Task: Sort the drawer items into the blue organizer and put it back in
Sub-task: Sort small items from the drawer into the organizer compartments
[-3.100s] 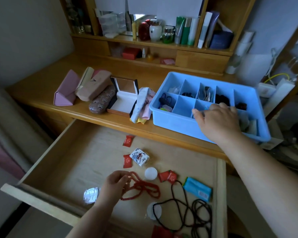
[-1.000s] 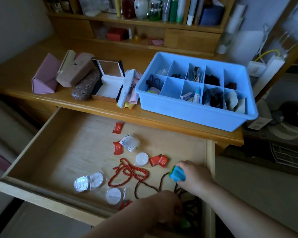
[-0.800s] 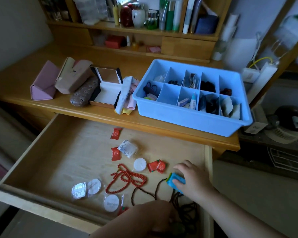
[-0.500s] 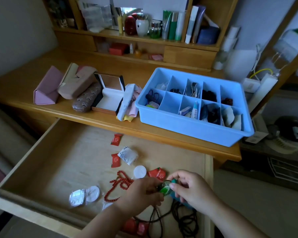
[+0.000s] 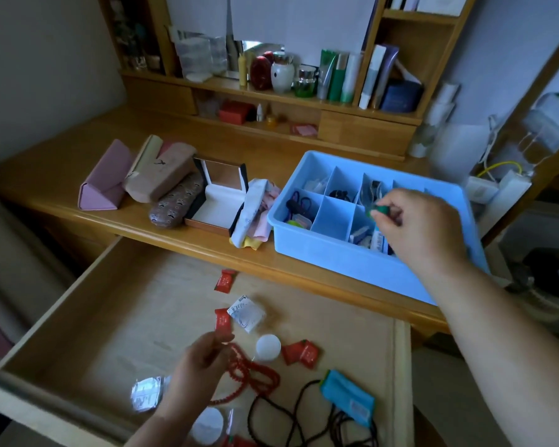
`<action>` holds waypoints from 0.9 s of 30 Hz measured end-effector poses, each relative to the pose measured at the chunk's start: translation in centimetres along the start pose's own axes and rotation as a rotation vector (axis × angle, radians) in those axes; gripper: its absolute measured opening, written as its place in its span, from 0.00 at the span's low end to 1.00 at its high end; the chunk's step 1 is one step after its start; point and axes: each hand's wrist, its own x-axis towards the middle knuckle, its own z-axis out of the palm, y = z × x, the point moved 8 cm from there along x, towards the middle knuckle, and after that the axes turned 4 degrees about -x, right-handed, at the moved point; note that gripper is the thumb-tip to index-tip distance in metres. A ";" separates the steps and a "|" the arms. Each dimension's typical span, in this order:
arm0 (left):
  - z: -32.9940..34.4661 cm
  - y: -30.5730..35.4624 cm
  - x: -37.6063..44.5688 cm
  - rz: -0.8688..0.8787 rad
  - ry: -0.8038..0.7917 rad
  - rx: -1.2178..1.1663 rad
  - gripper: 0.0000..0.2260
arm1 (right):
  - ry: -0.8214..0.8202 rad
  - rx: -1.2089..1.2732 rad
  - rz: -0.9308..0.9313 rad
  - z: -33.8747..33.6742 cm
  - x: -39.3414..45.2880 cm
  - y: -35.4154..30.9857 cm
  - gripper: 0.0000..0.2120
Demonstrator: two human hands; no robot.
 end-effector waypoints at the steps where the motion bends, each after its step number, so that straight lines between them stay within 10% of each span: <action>1: 0.1 -0.4 0.1 -0.010 -0.010 0.015 0.12 | -0.106 -0.078 0.013 2.1 0.0 0.3 0.06; 27: -2.7 -1.1 1.2 -0.089 0.143 0.452 0.10 | 0.159 0.010 -0.382 2.1 -6.4 0.9 0.13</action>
